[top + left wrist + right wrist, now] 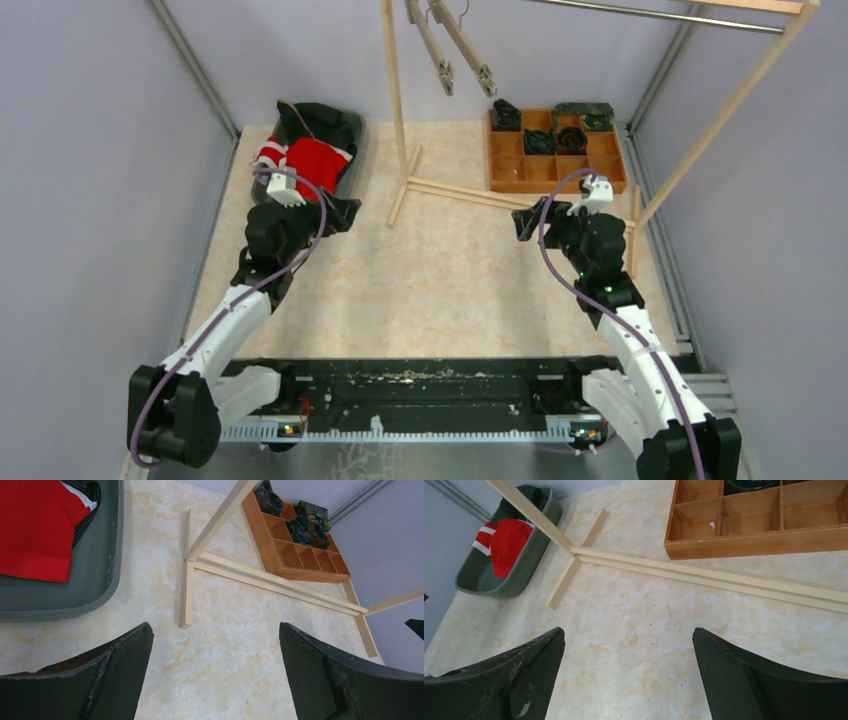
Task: Clip the underwear to the hanger
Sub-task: Pick up the hanger from the clothesline.
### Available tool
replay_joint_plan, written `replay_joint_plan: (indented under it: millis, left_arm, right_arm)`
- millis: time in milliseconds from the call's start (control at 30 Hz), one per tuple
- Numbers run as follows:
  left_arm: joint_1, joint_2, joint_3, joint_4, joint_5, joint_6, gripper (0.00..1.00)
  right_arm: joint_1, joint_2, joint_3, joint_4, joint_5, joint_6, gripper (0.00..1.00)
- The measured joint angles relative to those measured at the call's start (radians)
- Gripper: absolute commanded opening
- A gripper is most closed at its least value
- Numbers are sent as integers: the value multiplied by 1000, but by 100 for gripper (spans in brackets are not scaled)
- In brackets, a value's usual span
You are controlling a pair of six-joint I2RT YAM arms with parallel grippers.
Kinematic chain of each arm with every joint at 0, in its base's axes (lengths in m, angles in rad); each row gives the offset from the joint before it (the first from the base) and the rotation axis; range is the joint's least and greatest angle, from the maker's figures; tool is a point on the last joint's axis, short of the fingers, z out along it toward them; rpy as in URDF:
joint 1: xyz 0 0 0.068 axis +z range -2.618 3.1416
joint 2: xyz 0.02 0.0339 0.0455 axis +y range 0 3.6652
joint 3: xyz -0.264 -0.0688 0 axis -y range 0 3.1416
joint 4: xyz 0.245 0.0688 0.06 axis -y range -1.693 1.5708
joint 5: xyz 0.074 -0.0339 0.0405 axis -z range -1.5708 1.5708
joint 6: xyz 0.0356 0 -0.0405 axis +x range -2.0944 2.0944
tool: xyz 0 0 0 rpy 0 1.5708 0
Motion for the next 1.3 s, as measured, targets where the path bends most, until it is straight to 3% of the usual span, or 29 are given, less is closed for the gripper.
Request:
replay_joint_plan:
  millis: [367, 600, 1000, 1300]
  left_arm:
    - [0, -75, -1, -69, -69, -41, 100]
    - [0, -72, 10, -104, -51, -36, 100]
    - [-3, -54, 67, -110, 51, -5, 100]
    - [-5, 15, 116, -137, 40, 1, 100]
  right_arm:
    - [0, -21, 16, -75, 22, 6, 98]
    - [0, -23, 137, -167, 20, -11, 95]
    - [39, 48, 603, -258, 3, -39, 94]
    - [175, 264, 902, -293, 27, -109, 93]
